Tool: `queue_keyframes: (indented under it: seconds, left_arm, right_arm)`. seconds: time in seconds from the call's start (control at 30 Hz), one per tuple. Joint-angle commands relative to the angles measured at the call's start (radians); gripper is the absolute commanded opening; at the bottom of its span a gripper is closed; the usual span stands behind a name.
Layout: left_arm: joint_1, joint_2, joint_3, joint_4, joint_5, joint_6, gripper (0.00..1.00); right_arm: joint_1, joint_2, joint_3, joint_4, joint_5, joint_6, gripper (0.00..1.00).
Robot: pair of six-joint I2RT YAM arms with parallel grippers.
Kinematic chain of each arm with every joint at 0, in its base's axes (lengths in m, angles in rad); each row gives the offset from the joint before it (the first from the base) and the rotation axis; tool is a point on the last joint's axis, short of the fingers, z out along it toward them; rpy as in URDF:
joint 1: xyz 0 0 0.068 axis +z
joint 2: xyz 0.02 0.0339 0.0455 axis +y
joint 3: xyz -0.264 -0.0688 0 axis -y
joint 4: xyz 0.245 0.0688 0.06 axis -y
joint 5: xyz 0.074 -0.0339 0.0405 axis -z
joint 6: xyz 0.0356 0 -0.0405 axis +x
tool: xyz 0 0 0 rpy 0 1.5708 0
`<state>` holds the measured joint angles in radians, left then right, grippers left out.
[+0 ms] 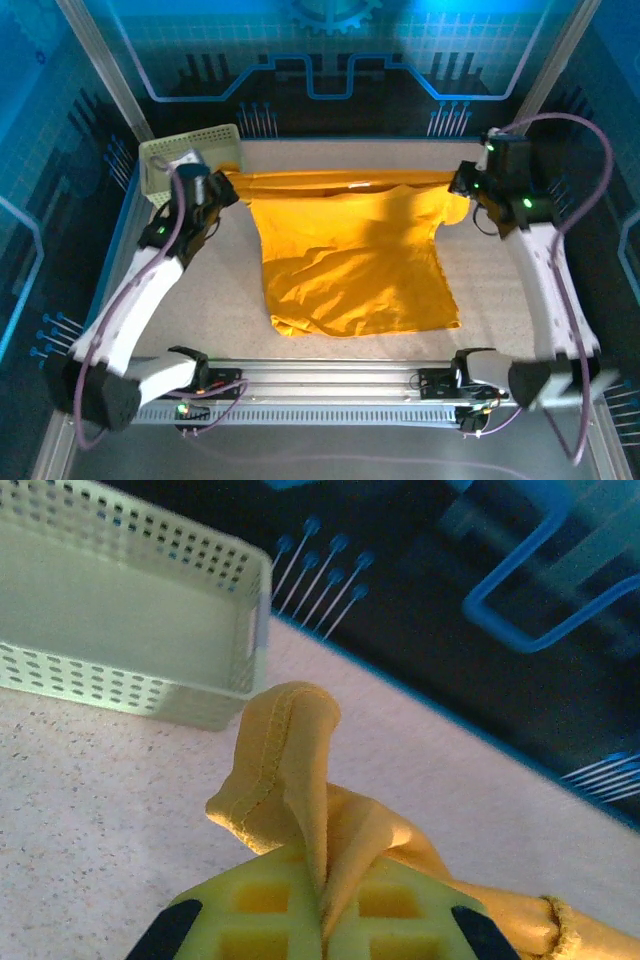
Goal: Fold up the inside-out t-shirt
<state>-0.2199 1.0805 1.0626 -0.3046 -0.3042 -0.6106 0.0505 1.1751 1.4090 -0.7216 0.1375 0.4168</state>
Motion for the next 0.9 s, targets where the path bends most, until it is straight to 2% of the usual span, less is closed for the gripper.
queue_keyframes:
  seconds: [0.0,0.2,0.43,0.53,0.67,0.87]
  left_arm:
    - [-0.006,-0.196,-0.027,0.026,0.011,-0.058,0.00]
    - [-0.016,-0.421,0.069,0.019,0.121,-0.100,0.00]
    - [-0.016,-0.472,0.249,0.014,0.174,-0.082,0.00]
    - [-0.017,-0.429,0.299,0.009,0.154,-0.062,0.00]
    - [-0.017,-0.287,0.347,-0.015,0.149,-0.044,0.00]
    - [-0.016,0.030,0.424,-0.092,0.063,-0.018,0.00]
  right_arm:
    - [-0.027,-0.171,0.047,-0.044,-0.036,-0.024,0.00]
    - [-0.025,-0.318,0.325,-0.150,-0.118,-0.031,0.00]
    - [-0.025,-0.281,0.640,-0.221,-0.142,-0.041,0.00]
    - [-0.025,-0.221,0.719,-0.221,-0.142,-0.037,0.00]
    - [-0.025,-0.120,0.724,-0.194,-0.103,-0.035,0.00]
    - [-0.025,0.034,0.567,-0.083,-0.083,-0.042,0.00]
